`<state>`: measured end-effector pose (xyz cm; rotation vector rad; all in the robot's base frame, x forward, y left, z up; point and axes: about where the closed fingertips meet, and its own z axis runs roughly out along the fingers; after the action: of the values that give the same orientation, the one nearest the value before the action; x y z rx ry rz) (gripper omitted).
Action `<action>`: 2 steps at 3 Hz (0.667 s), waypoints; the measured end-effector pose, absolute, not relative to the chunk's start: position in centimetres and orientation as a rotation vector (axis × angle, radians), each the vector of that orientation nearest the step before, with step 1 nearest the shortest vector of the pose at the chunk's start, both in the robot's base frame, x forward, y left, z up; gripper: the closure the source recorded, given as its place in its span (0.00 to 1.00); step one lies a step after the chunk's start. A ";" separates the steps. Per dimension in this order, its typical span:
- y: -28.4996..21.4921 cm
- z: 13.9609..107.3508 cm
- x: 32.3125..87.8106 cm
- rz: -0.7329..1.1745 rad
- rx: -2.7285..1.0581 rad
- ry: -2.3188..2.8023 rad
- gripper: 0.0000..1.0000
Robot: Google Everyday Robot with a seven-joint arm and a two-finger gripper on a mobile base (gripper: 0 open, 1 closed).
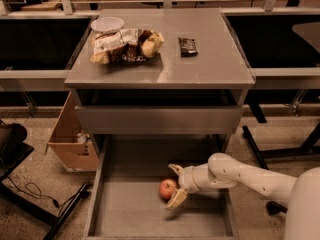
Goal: Pick apple from middle drawer and place on counter
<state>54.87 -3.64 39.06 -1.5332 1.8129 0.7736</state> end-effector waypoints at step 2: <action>-3.7 36.5 55.9 0.784 -1.559 1.750 0.42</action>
Offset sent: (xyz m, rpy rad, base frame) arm 0.0119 -0.0131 -0.0138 0.0062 -0.0626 0.0407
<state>55.86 -3.73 36.54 -1.5594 1.7497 0.7843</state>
